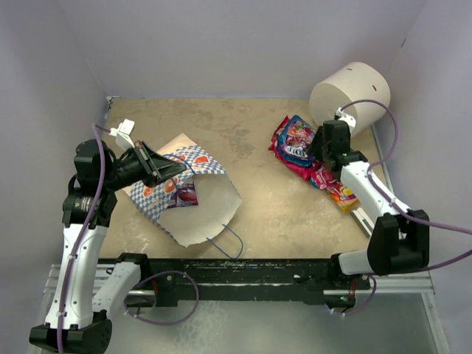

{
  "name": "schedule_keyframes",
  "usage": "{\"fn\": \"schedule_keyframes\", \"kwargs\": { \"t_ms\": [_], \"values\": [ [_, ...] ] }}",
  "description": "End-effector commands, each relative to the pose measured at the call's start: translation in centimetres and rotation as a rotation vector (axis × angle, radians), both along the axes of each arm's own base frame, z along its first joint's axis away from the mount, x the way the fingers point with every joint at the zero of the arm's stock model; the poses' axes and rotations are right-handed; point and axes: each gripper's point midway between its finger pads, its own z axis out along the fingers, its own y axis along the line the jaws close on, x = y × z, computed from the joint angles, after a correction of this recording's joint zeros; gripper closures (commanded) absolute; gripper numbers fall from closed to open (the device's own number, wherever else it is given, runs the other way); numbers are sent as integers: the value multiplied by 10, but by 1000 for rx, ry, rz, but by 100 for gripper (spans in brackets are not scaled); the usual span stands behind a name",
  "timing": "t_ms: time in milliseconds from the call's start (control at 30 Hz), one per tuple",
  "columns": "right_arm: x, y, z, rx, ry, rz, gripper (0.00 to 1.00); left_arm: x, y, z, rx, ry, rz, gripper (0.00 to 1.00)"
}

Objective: Take the snacks out of the paper bag

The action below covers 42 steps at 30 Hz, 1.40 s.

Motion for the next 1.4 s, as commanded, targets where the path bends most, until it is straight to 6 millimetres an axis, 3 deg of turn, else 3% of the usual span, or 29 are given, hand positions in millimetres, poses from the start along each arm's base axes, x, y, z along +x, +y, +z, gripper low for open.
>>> {"fn": "schedule_keyframes", "kwargs": {
  "t_ms": [0, 167, 333, 433, 500, 667, 733, 800, 933, 1067, 1133, 1233, 1367],
  "values": [
    [-6, 0, 48, -77, -103, 117, 36, -9, 3, -8, 51, -21, -3, 100],
    [-11, -1, 79, -168, -186, 208, 29, -13, 5, -18, 74, -1, 6, 100],
    [-12, 44, 110, -116, -314, 471, 28, -11, 6, -20, 78, 1, 10, 100],
    [-19, 90, 135, -69, -421, 636, 28, -11, 6, -19, 79, 1, 11, 100],
    [-31, 133, 149, -47, -482, 772, 27, -11, 6, -20, 81, 1, 13, 100],
    [-87, 237, 160, 70, -567, 1087, 26, -11, 7, -19, 83, -1, 19, 100],
    [-122, 269, 140, 93, -564, 1230, 26, -11, 7, -18, 84, -2, 23, 100],
    [-147, 287, 131, 96, -586, 1301, 26, -12, 8, -18, 86, -4, 28, 100],
    [-198, 309, 119, 93, -691, 1447, 26, -14, 8, -18, 88, -3, 30, 100],
    [-242, 328, 91, 54, -797, 1584, 26, -15, 8, -19, 89, 6, 33, 100],
    [-250, 339, 75, 19, -801, 1628, 26, -16, 8, -20, 89, 11, 32, 100],
    [-248, 356, 61, -9, -819, 1636, 25, -19, 9, -21, 91, 28, 30, 100],
    [-228, 384, 44, -24, -855, 1576, 24, -24, 9, -23, 101, 49, 25, 100]
  ]
}}
